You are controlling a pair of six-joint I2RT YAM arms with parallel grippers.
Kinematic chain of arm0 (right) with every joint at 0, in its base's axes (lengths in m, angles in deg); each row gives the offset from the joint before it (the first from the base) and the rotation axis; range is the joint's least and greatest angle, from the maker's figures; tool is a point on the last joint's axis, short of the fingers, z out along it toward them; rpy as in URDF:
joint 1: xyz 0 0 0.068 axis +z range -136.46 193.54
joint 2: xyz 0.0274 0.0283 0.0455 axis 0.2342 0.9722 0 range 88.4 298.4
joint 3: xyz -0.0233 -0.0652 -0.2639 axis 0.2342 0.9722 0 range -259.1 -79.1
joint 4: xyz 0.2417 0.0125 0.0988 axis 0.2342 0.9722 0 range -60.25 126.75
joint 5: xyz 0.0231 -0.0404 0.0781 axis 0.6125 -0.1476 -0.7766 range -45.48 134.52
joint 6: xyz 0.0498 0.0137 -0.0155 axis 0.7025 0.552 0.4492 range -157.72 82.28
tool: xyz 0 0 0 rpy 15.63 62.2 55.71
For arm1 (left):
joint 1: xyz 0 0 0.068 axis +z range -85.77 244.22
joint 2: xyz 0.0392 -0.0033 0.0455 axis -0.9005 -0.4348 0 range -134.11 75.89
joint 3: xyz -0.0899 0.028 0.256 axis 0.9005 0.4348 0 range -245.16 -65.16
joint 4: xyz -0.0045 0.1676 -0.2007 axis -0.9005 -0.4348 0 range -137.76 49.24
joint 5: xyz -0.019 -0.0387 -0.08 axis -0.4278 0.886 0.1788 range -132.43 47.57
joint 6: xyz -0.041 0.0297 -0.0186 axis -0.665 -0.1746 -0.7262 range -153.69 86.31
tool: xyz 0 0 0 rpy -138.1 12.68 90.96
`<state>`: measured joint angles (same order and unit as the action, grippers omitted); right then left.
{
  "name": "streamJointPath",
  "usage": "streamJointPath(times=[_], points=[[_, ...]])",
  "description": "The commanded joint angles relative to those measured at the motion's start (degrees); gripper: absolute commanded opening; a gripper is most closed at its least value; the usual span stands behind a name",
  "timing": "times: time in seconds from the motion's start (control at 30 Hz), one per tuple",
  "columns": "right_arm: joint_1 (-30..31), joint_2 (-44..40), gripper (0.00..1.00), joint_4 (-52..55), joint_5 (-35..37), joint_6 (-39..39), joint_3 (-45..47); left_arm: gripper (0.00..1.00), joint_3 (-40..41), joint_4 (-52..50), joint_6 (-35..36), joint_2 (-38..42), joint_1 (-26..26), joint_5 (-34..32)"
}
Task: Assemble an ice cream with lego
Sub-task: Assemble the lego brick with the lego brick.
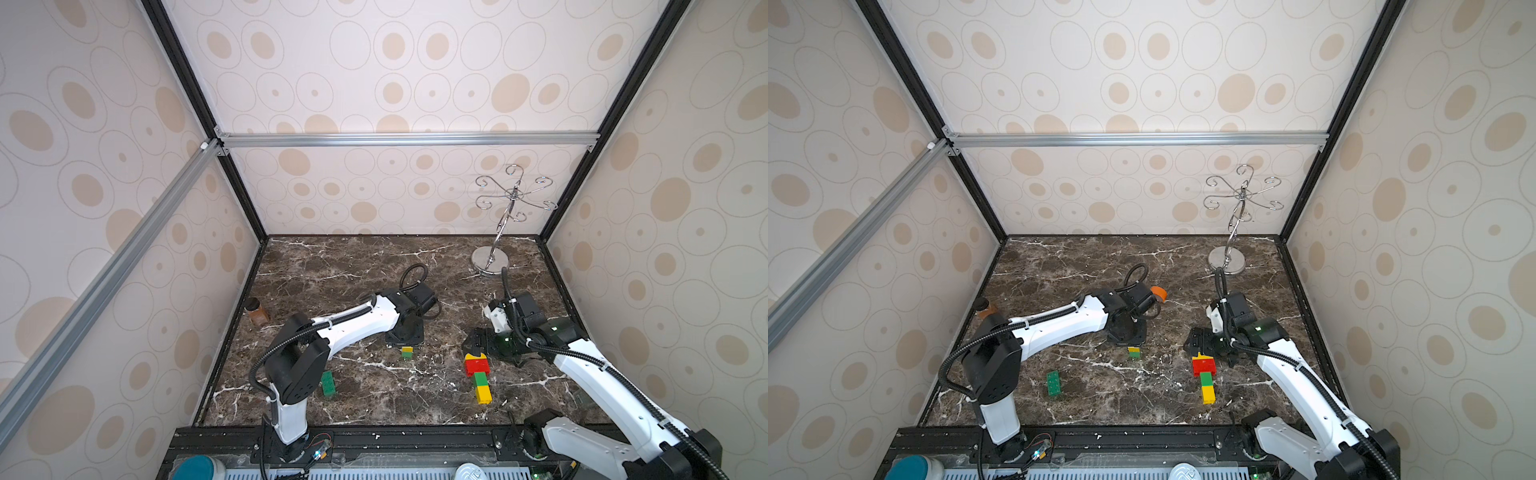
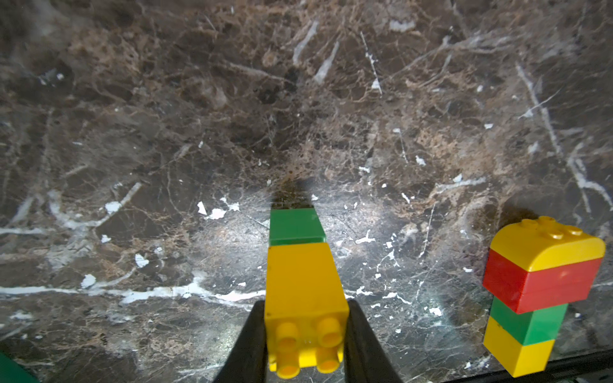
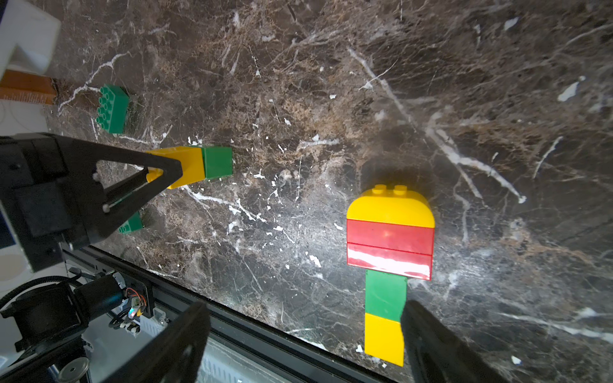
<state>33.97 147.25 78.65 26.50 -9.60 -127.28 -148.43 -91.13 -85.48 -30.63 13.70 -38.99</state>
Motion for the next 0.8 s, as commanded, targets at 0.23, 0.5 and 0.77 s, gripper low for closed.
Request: streamJointPath(times=[0.23, 0.5, 0.77], points=[[-0.47, -0.72, 0.93, 1.81, 0.15, -0.32, 1.03, 0.06, -3.85, -5.70, 6.24, -4.93, -0.12, -2.13], [-0.56, -0.62, 0.93, 2.29, 0.43, -0.74, 0.63, 0.01, 2.04, -1.96, 3.37, -4.41, 0.22, 1.37], [-0.69, -0.67, 0.93, 2.35, 0.49, -1.17, 0.20, 0.00, 1.45, -1.72, -0.60, -5.20, 2.88, 1.57]])
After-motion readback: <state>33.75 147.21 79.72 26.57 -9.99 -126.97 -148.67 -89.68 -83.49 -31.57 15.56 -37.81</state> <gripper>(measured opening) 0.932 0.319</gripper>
